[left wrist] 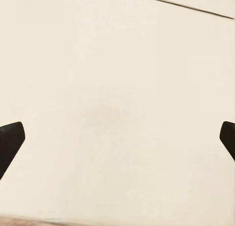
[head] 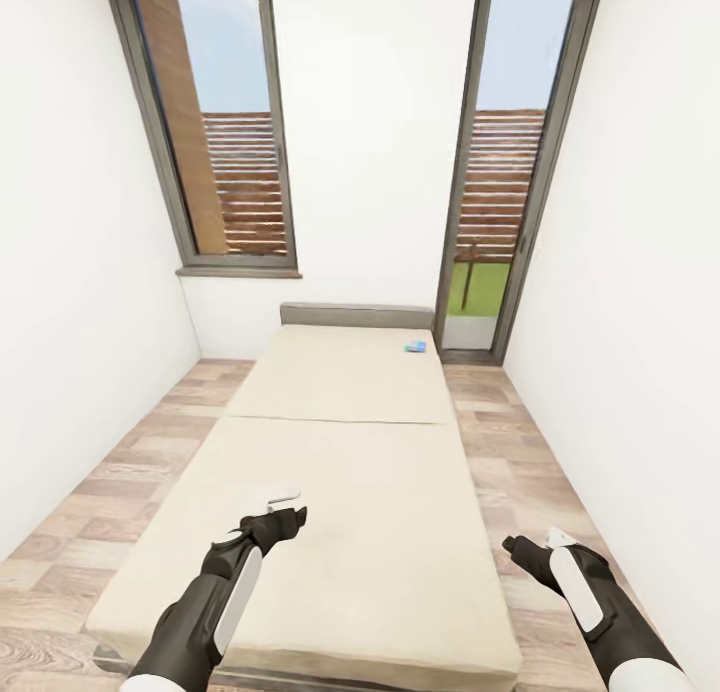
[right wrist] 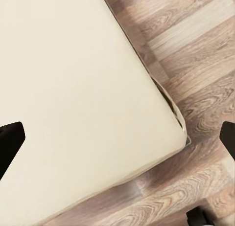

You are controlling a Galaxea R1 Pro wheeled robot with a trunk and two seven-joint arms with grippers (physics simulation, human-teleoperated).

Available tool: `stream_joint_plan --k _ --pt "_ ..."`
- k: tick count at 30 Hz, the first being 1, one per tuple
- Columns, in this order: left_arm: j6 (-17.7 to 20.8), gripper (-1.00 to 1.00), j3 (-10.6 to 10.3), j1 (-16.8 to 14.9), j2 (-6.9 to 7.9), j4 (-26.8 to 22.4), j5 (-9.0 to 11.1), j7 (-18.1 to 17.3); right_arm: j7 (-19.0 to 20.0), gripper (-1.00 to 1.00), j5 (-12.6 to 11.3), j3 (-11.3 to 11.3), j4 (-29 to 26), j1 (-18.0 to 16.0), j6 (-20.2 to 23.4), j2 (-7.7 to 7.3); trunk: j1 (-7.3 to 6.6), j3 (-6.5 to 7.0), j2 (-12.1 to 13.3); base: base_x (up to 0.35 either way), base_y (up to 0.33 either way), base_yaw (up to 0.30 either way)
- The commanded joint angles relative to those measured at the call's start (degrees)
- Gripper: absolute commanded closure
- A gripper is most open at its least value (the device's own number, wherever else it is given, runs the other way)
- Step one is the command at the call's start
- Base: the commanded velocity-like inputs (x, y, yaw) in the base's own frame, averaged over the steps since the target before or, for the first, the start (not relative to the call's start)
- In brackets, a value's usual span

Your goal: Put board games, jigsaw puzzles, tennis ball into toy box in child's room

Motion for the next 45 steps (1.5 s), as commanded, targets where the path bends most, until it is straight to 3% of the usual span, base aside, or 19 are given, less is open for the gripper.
stream_joint_plan --k 1,16,45 --pt "0.25 -1.00 -0.31 -0.05 0.01 -0.08 0.60 0.51 -0.47 -1.00 -0.61 0.02 -0.10 -0.03 0.18 -0.02 0.04 -0.14 -0.13 0.003 -0.243 0.208" --pt "-0.58 -1.00 -1.39 -0.05 -0.04 -0.08 0.56 0.57 -0.37 -1.00 -0.46 0.08 0.26 -0.03 0.11 -0.10 0.04 -0.14 -0.13 0.001 -0.161 0.264" --pt "-1.05 -1.00 -1.49 -0.05 -0.09 -0.08 0.56 0.58 -0.20 -1.00 -0.44 0.19 0.25 -0.03 0.06 -0.55 0.04 -0.14 -0.13 0.071 -0.162 0.099"
